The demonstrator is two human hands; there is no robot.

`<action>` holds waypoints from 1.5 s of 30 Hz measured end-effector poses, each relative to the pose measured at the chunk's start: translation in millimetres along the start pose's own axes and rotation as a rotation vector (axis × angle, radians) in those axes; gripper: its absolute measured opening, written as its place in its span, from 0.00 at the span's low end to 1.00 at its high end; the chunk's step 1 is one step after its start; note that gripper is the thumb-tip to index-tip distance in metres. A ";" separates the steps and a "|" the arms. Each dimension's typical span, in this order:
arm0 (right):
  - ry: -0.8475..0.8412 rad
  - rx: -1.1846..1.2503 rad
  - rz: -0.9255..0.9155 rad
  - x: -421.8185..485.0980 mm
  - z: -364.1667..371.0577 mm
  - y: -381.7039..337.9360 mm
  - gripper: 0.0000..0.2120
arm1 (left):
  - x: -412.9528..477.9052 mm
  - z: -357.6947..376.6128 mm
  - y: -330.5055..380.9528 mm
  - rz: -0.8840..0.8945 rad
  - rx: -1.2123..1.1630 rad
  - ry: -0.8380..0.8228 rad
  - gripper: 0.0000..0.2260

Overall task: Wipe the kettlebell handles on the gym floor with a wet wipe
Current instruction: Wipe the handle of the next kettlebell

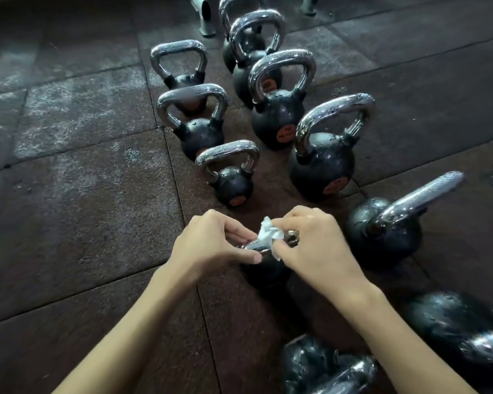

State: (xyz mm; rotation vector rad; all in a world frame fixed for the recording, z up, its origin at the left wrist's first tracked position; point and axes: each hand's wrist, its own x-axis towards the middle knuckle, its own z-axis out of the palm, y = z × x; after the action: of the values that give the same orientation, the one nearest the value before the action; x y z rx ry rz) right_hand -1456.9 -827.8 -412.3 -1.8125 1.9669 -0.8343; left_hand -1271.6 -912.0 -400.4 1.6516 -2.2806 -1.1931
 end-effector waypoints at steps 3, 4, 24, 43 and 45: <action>0.083 0.075 0.099 0.7 -2.8 10.9 0.10 | -2.4 1.7 6.6 -0.020 0.043 0.028 0.14; 0.076 0.064 0.081 2.5 -0.4 7.2 0.09 | -3.1 2.0 7.1 -0.025 0.049 0.028 0.14; 0.233 0.251 0.194 -11.6 0.6 9.3 0.10 | 1.8 1.6 5.5 0.215 0.352 -0.004 0.10; -0.180 0.227 0.148 -10.4 23.2 23.1 0.09 | -52.5 -3.4 -83.7 0.134 0.269 0.116 0.27; -0.206 0.207 0.144 -7.6 22.9 29.6 0.11 | -52.7 -2.8 -81.5 0.151 0.273 0.116 0.27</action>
State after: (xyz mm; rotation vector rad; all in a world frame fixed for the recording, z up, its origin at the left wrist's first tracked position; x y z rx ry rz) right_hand -1465.2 -824.2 -449.5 -1.5533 1.7852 -0.7440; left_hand -1185.5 -878.6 -430.6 1.5456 -2.5300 -0.7629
